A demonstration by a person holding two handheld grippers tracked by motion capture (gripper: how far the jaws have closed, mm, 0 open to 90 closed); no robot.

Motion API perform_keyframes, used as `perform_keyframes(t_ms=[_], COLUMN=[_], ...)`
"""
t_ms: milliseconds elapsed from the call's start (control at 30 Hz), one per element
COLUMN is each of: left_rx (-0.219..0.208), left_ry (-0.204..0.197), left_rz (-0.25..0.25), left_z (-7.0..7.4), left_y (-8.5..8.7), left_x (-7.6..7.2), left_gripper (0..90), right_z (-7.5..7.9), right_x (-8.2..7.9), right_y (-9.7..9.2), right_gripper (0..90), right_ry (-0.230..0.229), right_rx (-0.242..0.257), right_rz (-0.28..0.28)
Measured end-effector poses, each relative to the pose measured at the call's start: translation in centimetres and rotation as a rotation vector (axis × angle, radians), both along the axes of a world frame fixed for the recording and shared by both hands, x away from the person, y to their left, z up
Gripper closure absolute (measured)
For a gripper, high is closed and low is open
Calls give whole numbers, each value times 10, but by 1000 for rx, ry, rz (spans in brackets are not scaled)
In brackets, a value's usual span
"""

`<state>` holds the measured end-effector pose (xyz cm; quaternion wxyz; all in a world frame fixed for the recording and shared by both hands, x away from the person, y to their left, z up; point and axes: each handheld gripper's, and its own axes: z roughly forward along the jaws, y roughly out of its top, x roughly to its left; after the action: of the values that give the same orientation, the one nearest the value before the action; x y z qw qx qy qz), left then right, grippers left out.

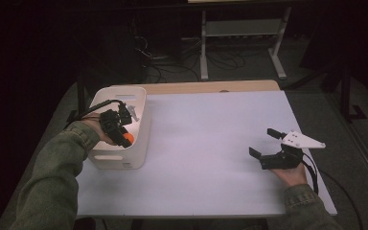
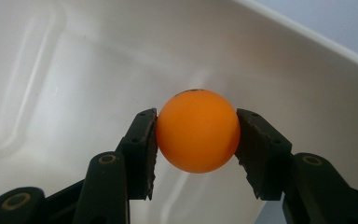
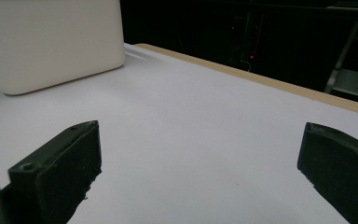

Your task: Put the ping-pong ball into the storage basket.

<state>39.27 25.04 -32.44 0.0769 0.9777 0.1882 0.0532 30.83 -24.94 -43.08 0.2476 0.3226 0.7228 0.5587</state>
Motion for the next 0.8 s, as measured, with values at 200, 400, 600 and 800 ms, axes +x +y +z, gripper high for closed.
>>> perform_keyframes(t_ms=[200,400,600,800], left_rx=[-24,-28,-29,-38], left_ry=[13,4,-9,-19], left_rz=[20,26,40,75], left_z=[5,7,10,16], left_y=[4,6,7,9], left_x=[-1,-1,-1,-2], left_gripper=[487,436,350,249], right_z=[0,0,0,0], right_x=[0,0,0,0], right_y=[0,1,1,1], right_gripper=[0,0,0,0], right_ry=[3,2,1,2], right_rx=[0,0,-1,-1], right_rz=[2,3,4,4])
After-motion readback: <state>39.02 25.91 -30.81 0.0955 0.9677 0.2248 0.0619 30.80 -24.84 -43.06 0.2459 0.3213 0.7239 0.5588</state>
